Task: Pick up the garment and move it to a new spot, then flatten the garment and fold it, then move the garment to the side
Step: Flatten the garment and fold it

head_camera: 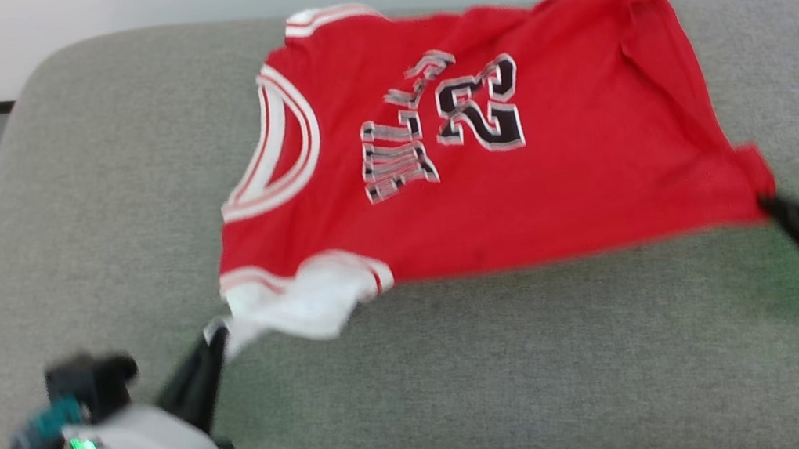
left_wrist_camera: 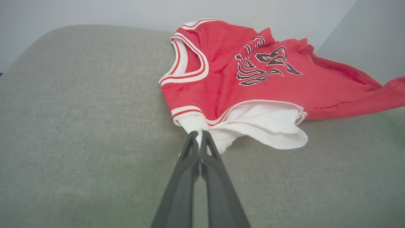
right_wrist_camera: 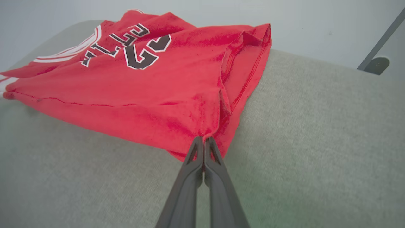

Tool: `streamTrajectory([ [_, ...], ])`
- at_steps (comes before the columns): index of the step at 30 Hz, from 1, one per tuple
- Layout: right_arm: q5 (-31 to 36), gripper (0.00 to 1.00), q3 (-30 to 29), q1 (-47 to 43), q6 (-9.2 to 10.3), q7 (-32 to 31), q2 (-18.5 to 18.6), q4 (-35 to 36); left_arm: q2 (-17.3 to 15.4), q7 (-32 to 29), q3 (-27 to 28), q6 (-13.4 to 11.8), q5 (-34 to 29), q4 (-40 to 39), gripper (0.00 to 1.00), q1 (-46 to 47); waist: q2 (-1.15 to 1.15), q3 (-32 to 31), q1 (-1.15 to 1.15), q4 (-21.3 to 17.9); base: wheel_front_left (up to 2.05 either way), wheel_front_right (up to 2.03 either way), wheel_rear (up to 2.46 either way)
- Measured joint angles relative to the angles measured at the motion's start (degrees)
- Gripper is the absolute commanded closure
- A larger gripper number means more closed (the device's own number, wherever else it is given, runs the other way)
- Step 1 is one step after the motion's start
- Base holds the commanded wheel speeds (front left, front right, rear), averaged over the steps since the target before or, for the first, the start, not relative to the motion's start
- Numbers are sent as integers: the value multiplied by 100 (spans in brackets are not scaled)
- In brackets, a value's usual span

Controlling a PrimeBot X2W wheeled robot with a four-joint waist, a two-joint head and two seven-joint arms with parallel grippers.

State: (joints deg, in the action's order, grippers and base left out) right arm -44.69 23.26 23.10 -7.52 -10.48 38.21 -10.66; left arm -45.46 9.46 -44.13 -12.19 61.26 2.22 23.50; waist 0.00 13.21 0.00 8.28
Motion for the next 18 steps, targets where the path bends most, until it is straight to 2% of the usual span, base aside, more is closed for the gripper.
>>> streamTrajectory([
  [4, 247, 100, -456, -1029, 0, -177, -31, 615, -98, 138, -53, -334, 99, -605, 100, -649, 0, -61, 0, 84, 0, 0, 0],
  [11, 604, 100, -1327, -2706, 0, -425, -503, 1522, -111, 277, -209, -757, 298, -1122, 100, -1610, 0, -10, 0, 94, 0, 0, 0],
  [18, 739, 100, -1823, -3634, 0, -594, -748, 2157, -211, 369, -118, -1003, 576, -1591, 100, -2243, 0, 187, 0, 1, 0, 0, 0],
])
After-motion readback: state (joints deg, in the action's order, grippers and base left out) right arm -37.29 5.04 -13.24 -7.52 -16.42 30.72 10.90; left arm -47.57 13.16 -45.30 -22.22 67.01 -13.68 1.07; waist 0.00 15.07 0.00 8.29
